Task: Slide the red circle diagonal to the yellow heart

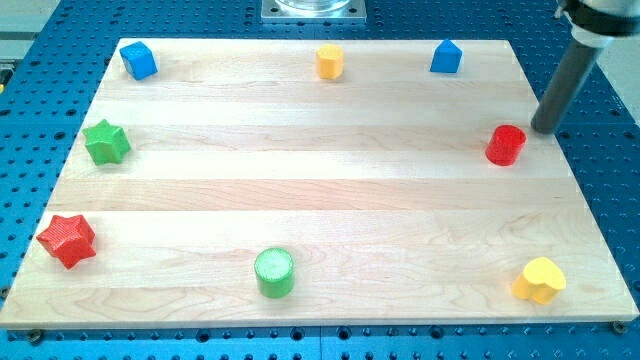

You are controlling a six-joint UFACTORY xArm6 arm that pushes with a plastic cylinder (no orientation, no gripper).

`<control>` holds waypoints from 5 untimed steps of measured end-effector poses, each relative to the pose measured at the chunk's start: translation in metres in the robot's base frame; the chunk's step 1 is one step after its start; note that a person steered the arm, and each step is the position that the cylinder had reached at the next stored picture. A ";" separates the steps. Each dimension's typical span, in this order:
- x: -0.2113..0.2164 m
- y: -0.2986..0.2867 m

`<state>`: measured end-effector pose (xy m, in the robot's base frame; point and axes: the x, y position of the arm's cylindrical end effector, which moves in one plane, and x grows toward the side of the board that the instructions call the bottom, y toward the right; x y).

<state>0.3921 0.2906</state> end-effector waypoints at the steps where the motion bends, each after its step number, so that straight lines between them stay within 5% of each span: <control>1: 0.020 -0.008; 2: 0.020 -0.080; 4: 0.073 -0.119; 5: 0.047 -0.169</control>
